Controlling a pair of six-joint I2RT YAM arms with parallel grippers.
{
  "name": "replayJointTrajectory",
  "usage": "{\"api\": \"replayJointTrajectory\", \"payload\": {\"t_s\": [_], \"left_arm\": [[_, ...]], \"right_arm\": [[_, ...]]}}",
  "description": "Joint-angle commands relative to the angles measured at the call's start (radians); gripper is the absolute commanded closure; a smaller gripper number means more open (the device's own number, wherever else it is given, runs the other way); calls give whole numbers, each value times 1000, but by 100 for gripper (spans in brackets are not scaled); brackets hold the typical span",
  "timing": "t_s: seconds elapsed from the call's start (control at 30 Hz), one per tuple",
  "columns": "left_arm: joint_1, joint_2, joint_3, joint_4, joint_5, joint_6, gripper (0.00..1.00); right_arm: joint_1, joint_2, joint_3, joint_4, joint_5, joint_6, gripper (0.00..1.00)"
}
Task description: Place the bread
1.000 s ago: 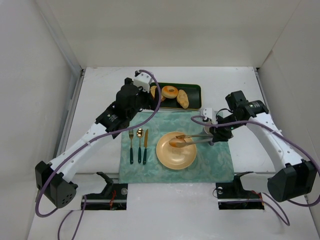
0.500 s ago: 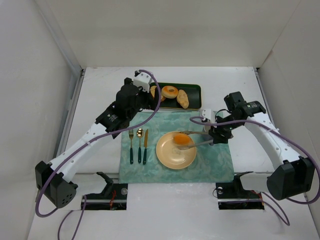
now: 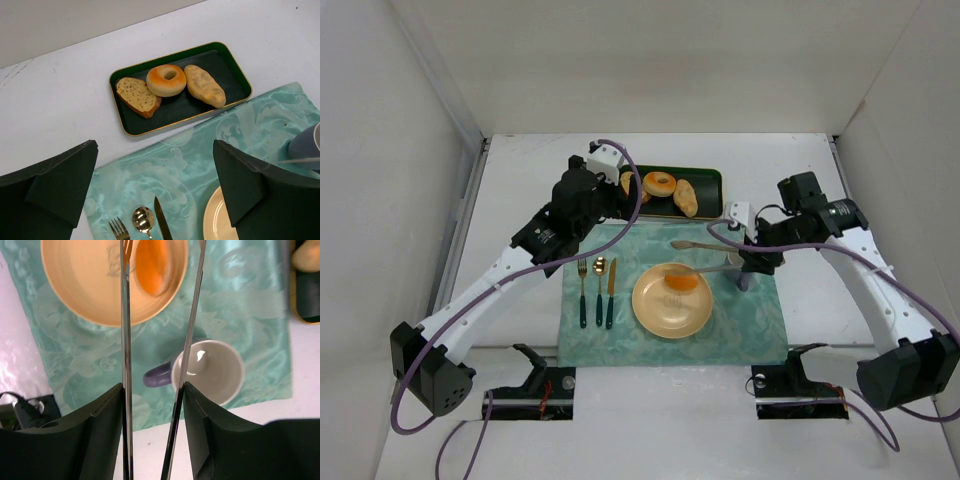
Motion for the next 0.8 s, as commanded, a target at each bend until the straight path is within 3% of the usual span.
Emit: {"api": "replayJointTrajectory", "payload": {"t_s": [0.0, 0.27, 0.5, 0.77], "left_arm": [[-1, -36, 5, 35, -12, -5, 0], [-1, -54, 5, 35, -40, 4, 0], [-1, -54, 16, 14, -147, -5, 0], [-1, -54, 16, 14, -147, -5, 0]], "right_arm": [[9, -46, 74, 152, -65, 98, 47], [18, 99, 83, 621, 169, 333, 48], [18, 290, 152, 737, 225, 333, 48], [27, 425, 231, 746, 234, 342, 48]]}}
